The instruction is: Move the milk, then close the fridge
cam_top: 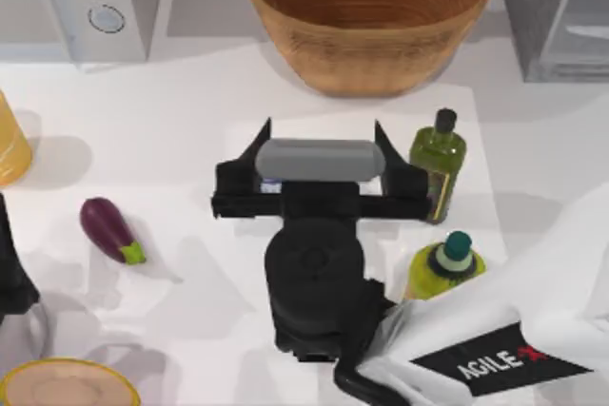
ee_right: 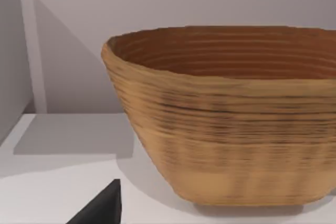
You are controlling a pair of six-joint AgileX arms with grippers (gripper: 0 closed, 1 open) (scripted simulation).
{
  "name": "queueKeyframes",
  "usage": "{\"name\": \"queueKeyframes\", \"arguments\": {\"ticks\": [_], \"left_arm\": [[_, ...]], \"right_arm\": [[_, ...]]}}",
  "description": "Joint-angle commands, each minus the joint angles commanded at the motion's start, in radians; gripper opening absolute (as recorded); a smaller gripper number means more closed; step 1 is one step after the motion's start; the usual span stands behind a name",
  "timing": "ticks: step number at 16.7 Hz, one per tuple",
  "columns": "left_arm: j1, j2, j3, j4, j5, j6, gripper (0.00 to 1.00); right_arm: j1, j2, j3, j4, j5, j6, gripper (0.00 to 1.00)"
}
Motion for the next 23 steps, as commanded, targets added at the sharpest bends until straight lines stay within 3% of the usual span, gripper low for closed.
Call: {"name": "queueKeyframes", "arguments": {"ticks": [7, 14, 23], "left_arm": [[0.000, 0.000, 0.000, 0.000, 0.000, 0.000, 1.00], [0.000, 0.000, 0.000, 0.000, 0.000, 0.000, 1.00], [0.000, 0.000, 0.000, 0.000, 0.000, 0.000, 1.00]], "right_arm": [[0.023, 0.434, 0.309, 0.123, 0.046, 0.005, 1.00], [0.016, 0.462, 0.332, 0.128, 0.044, 0.005, 1.00], [-0.058, 0.497, 0.422, 0.081, -0.032, 0.001, 1.00]]}}
